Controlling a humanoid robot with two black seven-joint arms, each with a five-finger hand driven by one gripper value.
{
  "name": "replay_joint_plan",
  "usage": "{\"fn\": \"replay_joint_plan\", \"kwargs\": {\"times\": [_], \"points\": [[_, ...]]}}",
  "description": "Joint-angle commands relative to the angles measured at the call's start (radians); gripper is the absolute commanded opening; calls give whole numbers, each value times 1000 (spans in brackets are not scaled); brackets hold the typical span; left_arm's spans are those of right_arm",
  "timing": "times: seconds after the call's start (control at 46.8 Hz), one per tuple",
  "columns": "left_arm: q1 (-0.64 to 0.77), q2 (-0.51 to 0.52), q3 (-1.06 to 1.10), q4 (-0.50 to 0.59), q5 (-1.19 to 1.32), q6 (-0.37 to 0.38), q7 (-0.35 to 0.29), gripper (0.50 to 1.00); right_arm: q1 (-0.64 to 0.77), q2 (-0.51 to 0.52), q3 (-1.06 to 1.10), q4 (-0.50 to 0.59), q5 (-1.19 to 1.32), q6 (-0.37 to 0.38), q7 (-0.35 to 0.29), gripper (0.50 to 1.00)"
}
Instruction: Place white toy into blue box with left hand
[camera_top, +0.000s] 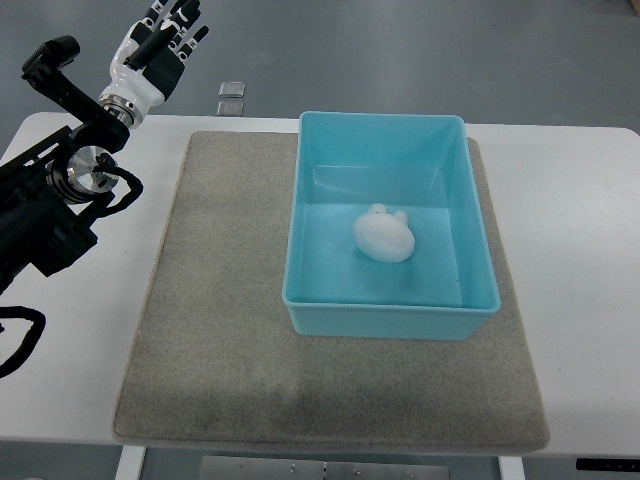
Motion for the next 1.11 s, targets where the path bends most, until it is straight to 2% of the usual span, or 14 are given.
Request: {"fn": "replay_joint_plan", "kwargs": {"times": [0.0,0.406,0.812,0.983,1.089], "points": [[1,0,2,13,0,-3,0,990,0,0,0,0,0,0,0,936],[1,0,2,24,0,-1,0,990,-3,0,3,32,-5,2,6,936],[-1,-1,2,21,-1,-1,0,990,-6,0,-2,14,-5,1,0,936],[-1,-12,1,21,-1,-3,0,990,-8,0,-2,69,-6,43,-1,936],[1,-12,2,21,-1,-4,0,990,-6,0,1,71,-2,31,-1,936]]}}
